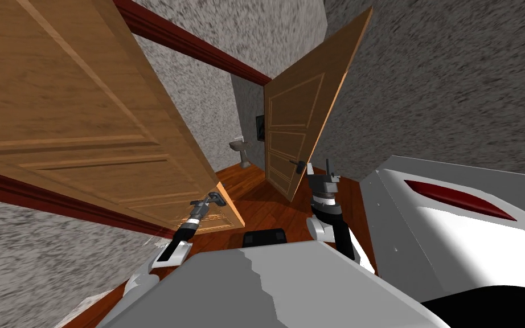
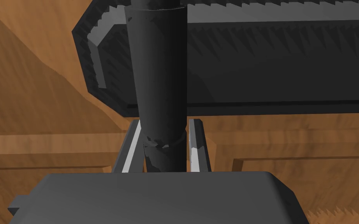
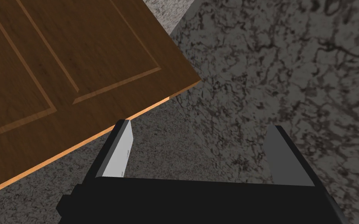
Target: Pull the door open
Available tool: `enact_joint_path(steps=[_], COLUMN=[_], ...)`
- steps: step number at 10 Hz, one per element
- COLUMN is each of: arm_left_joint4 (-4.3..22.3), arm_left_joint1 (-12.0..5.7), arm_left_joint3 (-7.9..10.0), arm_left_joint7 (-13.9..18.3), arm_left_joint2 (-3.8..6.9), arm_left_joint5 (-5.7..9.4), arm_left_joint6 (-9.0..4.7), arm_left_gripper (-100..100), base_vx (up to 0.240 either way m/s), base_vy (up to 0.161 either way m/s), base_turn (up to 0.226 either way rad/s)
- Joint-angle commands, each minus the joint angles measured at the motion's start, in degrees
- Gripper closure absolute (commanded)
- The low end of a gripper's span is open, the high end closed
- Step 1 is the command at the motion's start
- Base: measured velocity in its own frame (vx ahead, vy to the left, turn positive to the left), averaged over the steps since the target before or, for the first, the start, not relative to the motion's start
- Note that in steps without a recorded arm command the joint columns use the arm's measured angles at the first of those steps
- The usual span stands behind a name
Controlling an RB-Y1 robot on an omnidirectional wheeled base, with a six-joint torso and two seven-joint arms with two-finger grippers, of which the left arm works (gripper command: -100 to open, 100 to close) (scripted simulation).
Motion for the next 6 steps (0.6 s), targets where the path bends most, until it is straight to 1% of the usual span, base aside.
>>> enact_joint_path(steps=[1,3,4,6], arm_left_joint4=[0.05,0.31,0.37,0.62], arm_left_joint1=[1.12,2.25,2.53,3.61], arm_left_joint3=[-0.28,-0.67,-0.77,-1.14], arm_left_joint7=[0.82,1.77,2.01,2.92], arm_left_joint2=[1.00,2.28,2.60,3.82], arm_left_joint5=[0.05,0.10,0.11,0.16], arm_left_joint6=[-1.80,-3.82,-4.33,-6.25], arm_left_gripper=[100,100,100,100], base_vx=[-0.214,-0.199,-0.179,-0.189], base_vy=[0.082,0.048,0.056,0.058], base_turn=[-0.202,-0.134,-0.087,-0.123])
